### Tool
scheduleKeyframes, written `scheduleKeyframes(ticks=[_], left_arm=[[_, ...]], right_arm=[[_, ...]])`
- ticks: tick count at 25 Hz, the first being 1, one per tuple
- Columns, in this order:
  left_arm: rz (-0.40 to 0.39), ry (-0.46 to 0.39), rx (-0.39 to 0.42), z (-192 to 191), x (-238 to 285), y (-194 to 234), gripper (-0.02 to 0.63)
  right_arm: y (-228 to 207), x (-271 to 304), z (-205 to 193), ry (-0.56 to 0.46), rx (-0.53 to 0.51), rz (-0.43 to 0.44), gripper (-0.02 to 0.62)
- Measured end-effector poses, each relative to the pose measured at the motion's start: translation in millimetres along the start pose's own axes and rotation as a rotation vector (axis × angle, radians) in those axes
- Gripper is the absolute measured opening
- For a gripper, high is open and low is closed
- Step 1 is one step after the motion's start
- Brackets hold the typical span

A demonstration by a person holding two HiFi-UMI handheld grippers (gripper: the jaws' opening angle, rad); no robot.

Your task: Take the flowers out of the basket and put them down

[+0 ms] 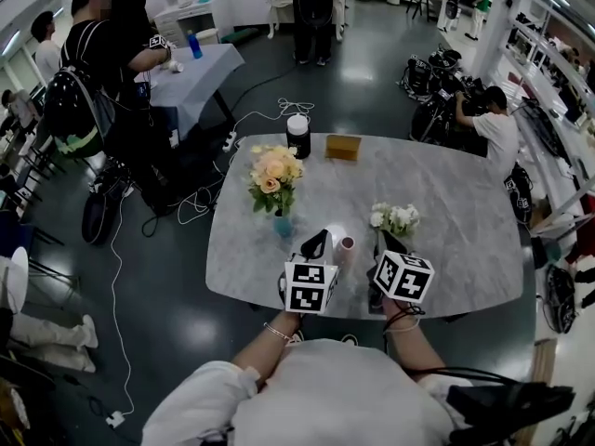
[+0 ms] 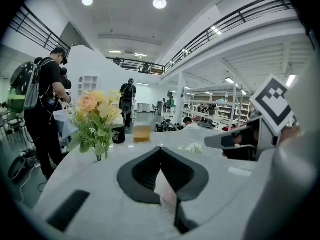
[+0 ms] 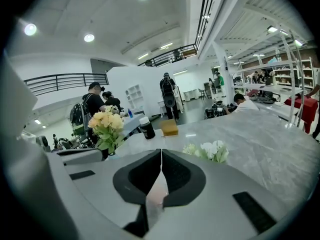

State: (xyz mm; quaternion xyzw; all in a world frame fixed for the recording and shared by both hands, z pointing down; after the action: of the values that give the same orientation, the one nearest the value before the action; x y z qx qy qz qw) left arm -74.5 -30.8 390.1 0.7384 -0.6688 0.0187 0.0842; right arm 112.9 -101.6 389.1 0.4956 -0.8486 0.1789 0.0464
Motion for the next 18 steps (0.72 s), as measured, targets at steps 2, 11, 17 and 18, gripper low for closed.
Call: scheduleKeyframes(ticks=[2, 11, 17, 18], left_arm=[[0.003, -0.003, -0.009, 0.8, 0.3, 0.9, 0.009], [0.054, 0.016, -0.036, -6.9, 6.2, 6.5, 0.009], [0.079, 0.03, -0.052, -12.4, 3.9, 9.5, 0.009], [0.085, 0.033, -0.056, -13.6, 3.1, 11.6, 0.009]], right_arm=[[0.4, 1.9, -0.2, 0.005, 0.003, 0.007, 0.011], [-5.4, 11.0, -2.8, 0.021, 0.007, 0.021, 0.011], [-5.8, 11.7, -2.1, 0.041, 0.011, 0.032, 0.011], [-4.5, 12.4, -2.1, 0.044, 0.012, 0.036, 0.011]])
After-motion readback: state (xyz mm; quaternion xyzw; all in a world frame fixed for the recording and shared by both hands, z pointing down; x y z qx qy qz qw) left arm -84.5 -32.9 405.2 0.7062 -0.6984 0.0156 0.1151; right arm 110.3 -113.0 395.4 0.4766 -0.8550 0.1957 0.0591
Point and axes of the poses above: the fingertips, and each gripper's own axes: x forward along the fingers, y to its left, z out of its top, the point moved 10 cm from there along -x, backward along the fingers, and after that the axes turned 12 degrees about -y, right-handed, at the moved point
